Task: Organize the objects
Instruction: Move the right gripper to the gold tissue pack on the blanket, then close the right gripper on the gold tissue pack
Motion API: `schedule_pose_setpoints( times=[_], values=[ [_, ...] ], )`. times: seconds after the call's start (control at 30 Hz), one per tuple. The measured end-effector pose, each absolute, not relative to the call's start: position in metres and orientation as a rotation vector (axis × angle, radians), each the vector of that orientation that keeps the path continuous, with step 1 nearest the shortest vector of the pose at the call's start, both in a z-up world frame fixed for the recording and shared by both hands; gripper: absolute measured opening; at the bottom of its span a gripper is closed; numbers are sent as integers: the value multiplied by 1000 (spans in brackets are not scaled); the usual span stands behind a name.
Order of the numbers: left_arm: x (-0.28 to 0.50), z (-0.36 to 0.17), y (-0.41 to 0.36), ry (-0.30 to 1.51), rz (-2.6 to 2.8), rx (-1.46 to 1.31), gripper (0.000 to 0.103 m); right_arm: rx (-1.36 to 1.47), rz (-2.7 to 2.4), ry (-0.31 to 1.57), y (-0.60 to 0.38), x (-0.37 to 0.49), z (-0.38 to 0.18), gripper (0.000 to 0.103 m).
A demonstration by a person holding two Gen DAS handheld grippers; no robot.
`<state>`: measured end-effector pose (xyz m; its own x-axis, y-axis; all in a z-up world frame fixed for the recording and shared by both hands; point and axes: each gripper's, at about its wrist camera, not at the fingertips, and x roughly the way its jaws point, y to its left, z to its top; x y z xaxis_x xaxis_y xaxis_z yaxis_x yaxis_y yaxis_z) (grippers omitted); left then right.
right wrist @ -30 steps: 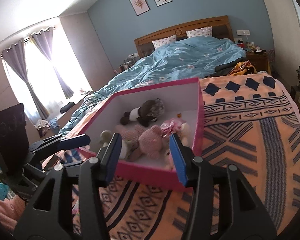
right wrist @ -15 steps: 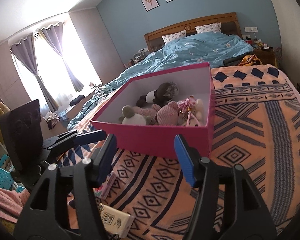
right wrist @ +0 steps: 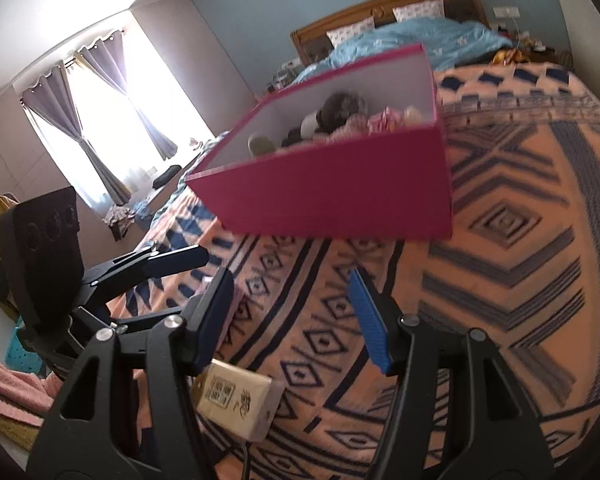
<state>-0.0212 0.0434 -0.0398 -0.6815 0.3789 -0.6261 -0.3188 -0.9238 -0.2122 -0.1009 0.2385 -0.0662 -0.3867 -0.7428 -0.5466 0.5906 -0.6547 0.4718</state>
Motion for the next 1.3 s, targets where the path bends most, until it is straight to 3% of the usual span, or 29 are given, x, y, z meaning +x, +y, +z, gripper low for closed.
schedule_pose_setpoints(
  times=[0.87,1.0,1.3],
  values=[
    [31,-81,35,-235,2399,-1162,74,1074,-1966,-179,233,-55,-93,62],
    [30,-86,34,-273,2368,-1185,60,1091,-1956,-184,232,-52,-98,62],
    [27,-89,40,-288,2344,-1194,54,1109,-1939,-206,227,-50,-105,62]
  ],
)
